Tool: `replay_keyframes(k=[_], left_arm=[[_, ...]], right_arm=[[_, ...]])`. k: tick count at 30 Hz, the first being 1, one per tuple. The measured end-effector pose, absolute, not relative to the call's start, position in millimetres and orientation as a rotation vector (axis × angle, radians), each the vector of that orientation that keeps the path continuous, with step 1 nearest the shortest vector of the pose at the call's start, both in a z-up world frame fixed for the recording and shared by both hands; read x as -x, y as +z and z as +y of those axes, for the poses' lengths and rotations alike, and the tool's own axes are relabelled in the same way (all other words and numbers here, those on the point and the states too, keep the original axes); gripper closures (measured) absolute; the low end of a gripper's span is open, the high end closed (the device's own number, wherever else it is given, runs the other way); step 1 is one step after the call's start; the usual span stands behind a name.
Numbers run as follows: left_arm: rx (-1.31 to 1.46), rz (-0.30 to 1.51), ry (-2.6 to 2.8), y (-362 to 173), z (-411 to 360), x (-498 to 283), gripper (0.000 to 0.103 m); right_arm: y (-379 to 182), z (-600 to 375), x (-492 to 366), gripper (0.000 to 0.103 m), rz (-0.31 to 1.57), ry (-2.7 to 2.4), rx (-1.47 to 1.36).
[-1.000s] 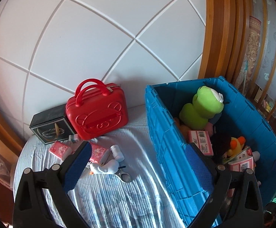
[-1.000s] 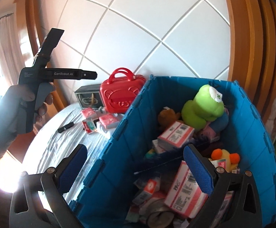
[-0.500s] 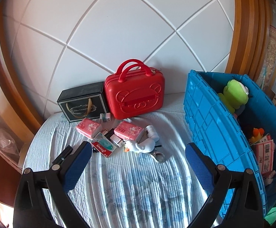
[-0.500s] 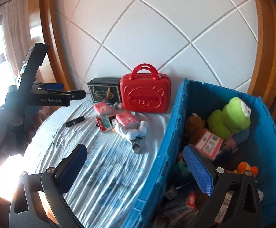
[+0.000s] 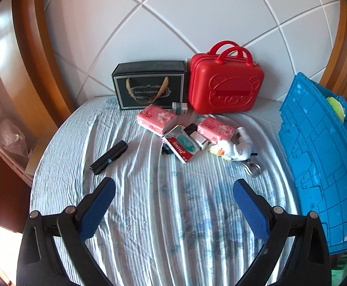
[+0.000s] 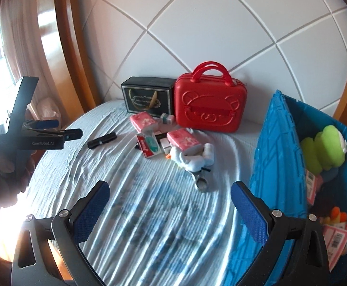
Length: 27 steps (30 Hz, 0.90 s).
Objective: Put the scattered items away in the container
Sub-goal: 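Move both open tools back over the remaining items on the bed, then grasp the black cylindrical case with the left tool while the right tool grasps the Tylenol box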
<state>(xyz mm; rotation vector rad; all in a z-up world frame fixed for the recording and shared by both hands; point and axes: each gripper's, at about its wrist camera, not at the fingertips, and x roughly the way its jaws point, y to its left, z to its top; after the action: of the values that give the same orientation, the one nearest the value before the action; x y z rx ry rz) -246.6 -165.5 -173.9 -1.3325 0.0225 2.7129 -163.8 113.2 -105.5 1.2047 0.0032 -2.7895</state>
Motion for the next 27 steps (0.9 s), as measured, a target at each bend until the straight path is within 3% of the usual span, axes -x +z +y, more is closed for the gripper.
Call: replay_keyframes(k=[15, 27], left_arm=[[1.416, 0.151, 2.711, -306, -293, 354, 0.003], [1.504, 0.212, 2.599, -409, -314, 437, 0.003]], right_arm=[[-233, 33, 280, 0.0, -0.016, -2.738, -1.303], [-351, -27, 448, 0.0, 0.26, -2.619, -1.324]])
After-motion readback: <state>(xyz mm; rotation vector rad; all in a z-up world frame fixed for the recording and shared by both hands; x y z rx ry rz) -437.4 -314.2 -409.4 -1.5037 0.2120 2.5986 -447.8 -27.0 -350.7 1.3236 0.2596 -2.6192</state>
